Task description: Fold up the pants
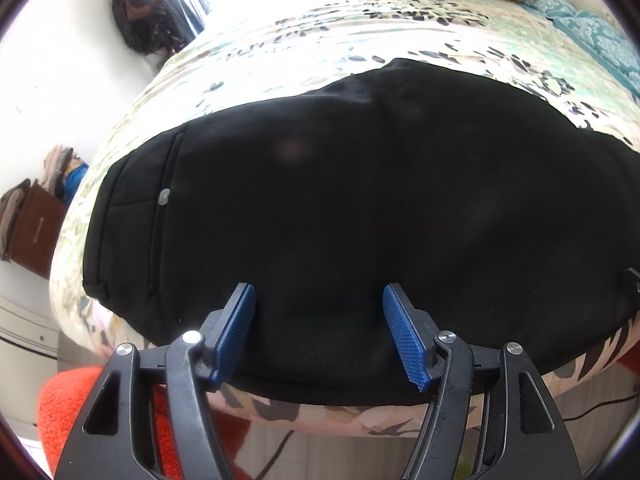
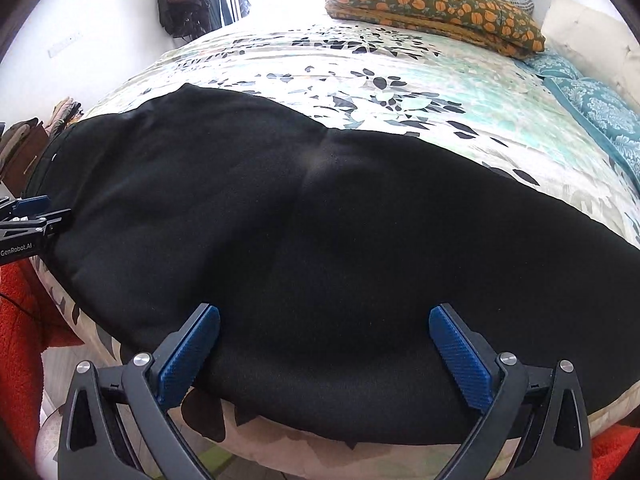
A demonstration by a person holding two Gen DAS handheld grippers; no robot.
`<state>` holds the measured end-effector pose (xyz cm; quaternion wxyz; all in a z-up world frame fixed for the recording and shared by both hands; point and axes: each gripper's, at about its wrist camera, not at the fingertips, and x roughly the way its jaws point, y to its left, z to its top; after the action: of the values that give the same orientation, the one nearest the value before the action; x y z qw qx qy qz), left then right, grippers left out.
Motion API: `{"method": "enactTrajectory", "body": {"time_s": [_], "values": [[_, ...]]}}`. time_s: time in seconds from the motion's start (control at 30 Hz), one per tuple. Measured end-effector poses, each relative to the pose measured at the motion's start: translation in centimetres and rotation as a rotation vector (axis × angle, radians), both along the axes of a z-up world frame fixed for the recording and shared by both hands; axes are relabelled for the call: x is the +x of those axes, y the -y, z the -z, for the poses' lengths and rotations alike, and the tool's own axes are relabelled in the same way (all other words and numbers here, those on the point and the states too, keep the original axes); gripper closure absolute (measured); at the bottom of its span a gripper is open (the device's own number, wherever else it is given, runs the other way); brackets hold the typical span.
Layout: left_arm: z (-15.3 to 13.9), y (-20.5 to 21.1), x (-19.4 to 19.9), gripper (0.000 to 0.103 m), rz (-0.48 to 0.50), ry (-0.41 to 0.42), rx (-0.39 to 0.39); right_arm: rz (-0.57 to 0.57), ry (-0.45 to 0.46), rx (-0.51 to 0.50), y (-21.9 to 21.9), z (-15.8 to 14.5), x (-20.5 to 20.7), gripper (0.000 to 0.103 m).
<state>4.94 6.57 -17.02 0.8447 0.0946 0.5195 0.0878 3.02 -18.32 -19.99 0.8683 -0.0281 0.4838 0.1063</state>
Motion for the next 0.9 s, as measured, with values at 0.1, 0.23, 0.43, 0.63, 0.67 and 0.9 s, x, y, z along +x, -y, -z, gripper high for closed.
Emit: {"method": "enactTrajectory", "body": {"time_s": [0.1, 0.23, 0.43, 0.63, 0.67, 0.9], "values": [[0.0, 0.2, -0.1, 0.034, 0.003, -0.003, 0.012, -0.005, 0.001, 0.003, 0.1, 0.0, -0.1, 0.0], [-0.1, 0.5, -0.4, 0.034, 0.0, -0.013, 0.008, 0.0, -0.005, 0.008, 0.1, 0.0, -0.2, 0.0], [-1.9, 1.9, -1.4, 0.034, 0.052, 0.03, -0.078, 0.016, -0.048, 0.002, 0.7, -0.9, -0.3, 0.0], [-2.9, 6.7, -0.6, 0.034, 0.166, 0.09, -0.124, 0.088, 0.018, 0.008, 3.6, -2.4, -0.7, 0.0], [-2.6, 7.5, -0.4, 0.034, 0.19, 0.089, -0.123, 0.103, 0.017, 0.007, 4.1, -2.4, -0.6, 0.0], [0.9, 9.8, -0.9, 0.034, 0.245, 0.022, -0.095, 0.246, 0.043, 0.126, 9.2, -3.2, -1.0, 0.0]]}}
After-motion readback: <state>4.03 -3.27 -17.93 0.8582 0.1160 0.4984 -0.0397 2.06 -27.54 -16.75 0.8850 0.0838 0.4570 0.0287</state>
